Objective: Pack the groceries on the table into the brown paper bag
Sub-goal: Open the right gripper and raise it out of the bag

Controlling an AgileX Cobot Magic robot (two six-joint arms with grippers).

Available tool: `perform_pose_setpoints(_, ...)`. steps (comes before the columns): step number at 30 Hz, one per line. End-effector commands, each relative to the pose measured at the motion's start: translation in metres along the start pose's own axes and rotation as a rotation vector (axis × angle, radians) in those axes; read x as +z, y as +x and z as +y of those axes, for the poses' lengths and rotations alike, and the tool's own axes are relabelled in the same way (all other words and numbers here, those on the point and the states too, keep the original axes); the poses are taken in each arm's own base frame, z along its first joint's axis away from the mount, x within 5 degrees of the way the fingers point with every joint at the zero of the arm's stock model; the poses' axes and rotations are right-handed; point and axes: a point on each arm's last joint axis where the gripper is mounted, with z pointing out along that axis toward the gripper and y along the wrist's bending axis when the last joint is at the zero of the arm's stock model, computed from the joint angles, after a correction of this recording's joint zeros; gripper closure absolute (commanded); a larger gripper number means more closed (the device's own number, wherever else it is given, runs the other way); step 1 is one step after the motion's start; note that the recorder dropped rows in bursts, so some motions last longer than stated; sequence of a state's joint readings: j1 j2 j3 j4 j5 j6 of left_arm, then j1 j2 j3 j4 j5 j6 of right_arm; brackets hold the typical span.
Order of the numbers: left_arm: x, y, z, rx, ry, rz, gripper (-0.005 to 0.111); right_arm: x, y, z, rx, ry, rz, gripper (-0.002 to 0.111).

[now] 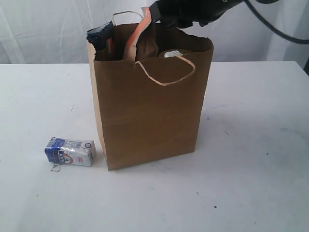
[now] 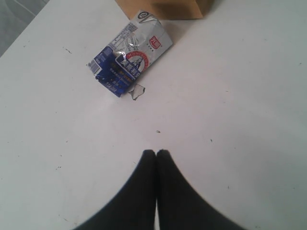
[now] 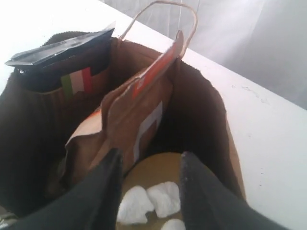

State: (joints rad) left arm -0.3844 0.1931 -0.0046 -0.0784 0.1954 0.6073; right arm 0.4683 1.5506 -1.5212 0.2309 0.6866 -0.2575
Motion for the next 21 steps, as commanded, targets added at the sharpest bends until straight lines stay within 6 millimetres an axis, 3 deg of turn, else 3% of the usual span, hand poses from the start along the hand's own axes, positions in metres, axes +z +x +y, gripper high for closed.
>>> perform_pose_setpoints(1, 0.0, 0.001, -0.001, -0.01, -0.003, -0.003, 0.107, -0.033, 0.006, -0.002, -0.026, 0.047, -0.075, 0.082)
perform_pose_setpoints(7, 0.0, 0.001, -0.001, -0.01, -0.003, -0.003, 0.107, -0.083, 0.026, -0.007, 0.037, 0.114, -0.179, 0.096)
perform_pose_setpoints(12, 0.0, 0.001, -0.001, -0.01, -0.003, -0.003, 0.107, -0.127, 0.06, -0.003, 0.063, 0.164, -0.29, 0.107)
perform_pose_setpoints(21, 0.0, 0.001, -0.001, -0.01, -0.003, -0.003, 0.107, -0.202, 0.119, 0.019, 0.001, 0.206, -0.424, 0.108)
